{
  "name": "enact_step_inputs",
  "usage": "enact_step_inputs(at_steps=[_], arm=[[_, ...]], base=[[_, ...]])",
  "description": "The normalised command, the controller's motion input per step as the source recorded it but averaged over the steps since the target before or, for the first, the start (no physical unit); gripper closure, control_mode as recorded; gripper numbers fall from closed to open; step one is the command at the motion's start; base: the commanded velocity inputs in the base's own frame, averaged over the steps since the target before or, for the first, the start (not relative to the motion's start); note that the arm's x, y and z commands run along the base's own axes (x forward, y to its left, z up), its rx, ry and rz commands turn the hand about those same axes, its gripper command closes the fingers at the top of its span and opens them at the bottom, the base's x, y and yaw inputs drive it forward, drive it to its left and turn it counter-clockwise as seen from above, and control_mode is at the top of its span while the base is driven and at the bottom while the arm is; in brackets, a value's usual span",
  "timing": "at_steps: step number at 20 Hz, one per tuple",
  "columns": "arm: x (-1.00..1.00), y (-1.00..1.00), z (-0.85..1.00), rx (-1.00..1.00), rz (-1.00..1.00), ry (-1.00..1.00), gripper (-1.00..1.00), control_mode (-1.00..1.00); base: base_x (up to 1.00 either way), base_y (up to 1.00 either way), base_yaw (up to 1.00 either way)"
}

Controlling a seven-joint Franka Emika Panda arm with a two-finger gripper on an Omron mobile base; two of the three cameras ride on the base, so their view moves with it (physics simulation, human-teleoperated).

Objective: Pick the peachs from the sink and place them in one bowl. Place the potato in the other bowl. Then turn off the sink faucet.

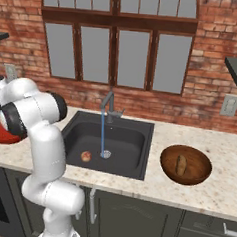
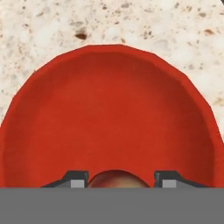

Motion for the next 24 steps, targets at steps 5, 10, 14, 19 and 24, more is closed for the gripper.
enact_step_inputs(at_steps=[5, 10, 14, 19, 24], arm=[[0.22, 0.24, -0.29, -0.08, -0.12, 0.00, -1.00, -1.00], [0.22, 0.13, -0.12, -0.05, -0.13, 0.00, -1.00, -1.00], [0.16, -0.01, 0.00, -0.03, -0.12, 0.00, -1.00, -1.00], [0.03, -0.35, 0.15, 0.00, -0.13, 0.00, -1.00, -1.00], [-0.11, -0.89, 0.39, 0.00, -0.10, 0.02, -1.00, -1.00]], base=[[0.00, 0.00, 0.00], [0.00, 0.00, 0.00], [0.00, 0.00, 0.00], [0.00, 0.00, 0.00], [0.00, 0.00, 0.00]])
